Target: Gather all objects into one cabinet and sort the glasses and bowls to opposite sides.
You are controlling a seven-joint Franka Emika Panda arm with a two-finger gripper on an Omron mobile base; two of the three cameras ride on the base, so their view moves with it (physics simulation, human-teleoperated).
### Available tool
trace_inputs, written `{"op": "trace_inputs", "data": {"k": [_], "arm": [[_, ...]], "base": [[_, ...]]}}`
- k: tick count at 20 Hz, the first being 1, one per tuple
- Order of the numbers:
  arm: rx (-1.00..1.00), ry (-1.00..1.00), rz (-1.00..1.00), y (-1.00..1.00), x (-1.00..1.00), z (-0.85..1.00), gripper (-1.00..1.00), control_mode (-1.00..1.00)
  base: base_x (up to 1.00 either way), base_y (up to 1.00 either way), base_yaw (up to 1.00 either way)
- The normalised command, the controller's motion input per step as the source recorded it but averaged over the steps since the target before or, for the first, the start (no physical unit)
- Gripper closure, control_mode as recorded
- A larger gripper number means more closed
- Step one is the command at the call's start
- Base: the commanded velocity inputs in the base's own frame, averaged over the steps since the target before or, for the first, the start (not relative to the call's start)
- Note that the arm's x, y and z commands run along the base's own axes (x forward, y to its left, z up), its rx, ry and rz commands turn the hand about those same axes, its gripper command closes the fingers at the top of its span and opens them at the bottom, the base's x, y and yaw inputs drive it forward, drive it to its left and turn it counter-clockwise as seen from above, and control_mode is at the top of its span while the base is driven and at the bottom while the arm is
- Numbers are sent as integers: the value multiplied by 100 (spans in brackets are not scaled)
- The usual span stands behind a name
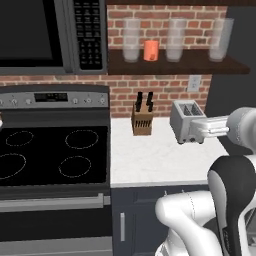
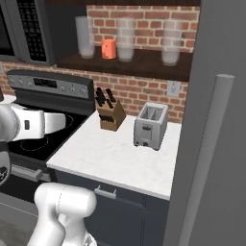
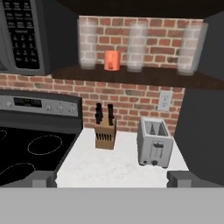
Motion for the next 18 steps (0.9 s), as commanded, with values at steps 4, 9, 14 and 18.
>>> {"op": "trace_inputs", "data": {"k": [4, 9, 14, 18], "arm": [[0, 0, 0, 0, 0, 0, -100, 100], [0, 0, 0, 0, 0, 0, -100, 100], [0, 0, 0, 0, 0, 0, -100, 100], [0, 0, 0, 0, 0, 0, -100, 100]], "base": [[16, 27, 0], [27, 7, -6], [27, 20, -9], [8, 36, -15]]}}
